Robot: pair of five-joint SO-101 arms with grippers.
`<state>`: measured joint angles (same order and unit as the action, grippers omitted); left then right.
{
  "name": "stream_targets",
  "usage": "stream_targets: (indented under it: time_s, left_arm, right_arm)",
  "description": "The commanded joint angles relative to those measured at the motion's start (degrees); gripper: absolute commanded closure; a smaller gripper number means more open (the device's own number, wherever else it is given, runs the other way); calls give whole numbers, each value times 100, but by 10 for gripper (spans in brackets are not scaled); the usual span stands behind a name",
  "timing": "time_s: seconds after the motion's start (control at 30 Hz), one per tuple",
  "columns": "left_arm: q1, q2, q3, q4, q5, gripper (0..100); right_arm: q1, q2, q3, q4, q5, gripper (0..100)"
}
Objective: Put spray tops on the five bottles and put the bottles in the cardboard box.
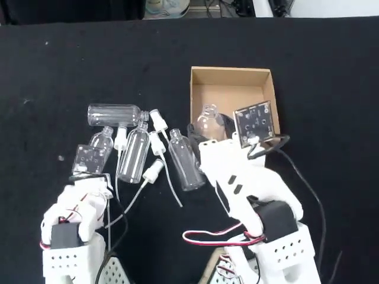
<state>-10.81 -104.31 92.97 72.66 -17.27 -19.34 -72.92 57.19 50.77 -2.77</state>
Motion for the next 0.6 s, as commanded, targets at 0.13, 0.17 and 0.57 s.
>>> stream_targets:
  time_s: [0.13, 0.17, 0.57]
  left_arm:
    - [-391, -26, -1534, -176, -448, 961]
    - [-479, -18, -1587, -167, -448, 943]
    - [-690, 2646, -2809, -114, -448, 838]
  right_arm:
    - [-70, -127, 286, -404, -62, 987]
    - [-70, -127, 312, -413, -62, 987]
    - [-70, -136, 338, -387, -62, 987]
